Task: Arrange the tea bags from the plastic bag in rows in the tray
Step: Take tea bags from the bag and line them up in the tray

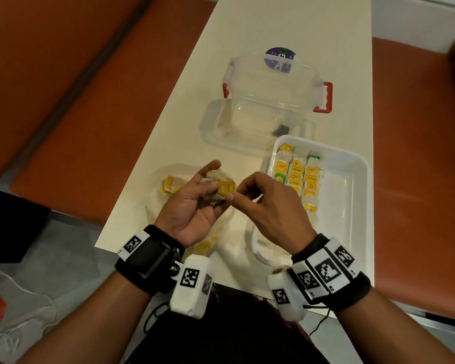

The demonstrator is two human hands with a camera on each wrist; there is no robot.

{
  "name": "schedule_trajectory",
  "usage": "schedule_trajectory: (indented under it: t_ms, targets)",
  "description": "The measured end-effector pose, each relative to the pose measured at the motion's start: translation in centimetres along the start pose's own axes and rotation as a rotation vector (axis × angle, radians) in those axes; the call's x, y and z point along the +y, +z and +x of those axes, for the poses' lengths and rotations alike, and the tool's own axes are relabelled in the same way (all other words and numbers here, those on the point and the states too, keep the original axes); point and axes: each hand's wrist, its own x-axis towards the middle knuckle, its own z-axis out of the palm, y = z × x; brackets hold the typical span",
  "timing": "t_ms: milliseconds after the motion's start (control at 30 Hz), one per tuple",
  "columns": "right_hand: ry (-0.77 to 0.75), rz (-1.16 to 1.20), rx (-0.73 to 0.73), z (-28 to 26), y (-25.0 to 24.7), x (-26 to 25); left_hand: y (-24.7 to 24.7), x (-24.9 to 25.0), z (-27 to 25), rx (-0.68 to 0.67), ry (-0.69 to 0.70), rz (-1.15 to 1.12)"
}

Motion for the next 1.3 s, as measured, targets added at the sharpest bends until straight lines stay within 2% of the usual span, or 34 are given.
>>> schedule_trajectory:
  t_ms: [233,400,567,867,1133,1300]
  targets:
    - [0.035,0.094,0.02,0.0,-2.4,1.3,1.7,-2.3,0.1,-0.016,0.012,0.033]
    - [0.101,0.253,-0.035,-0.2,-4.5,2.1,2.3,-3.0,0.2,-0.065,-0.048,0.086]
    - [0.103,0.364,-0.084,-0.3,-6.6,2.4,3.4,-3.7,0.2,-0.079,-0.117,0.15]
    - [0.074,0.385,-0.077,-0.7,-8.9,3.6,5.0,-5.1,0.5,-0.078,-0.135,0.557]
    - [0.143,0.38,-0.099,-0.9,-10.2,4.8,5.9,-6.4,0.8,-0.094,-0.109,0.741]
    - [0.103,0.334,-0.119,-1.4,-11.0,5.1,5.9,-7.2,1.4,-0.078,-0.097,0.85]
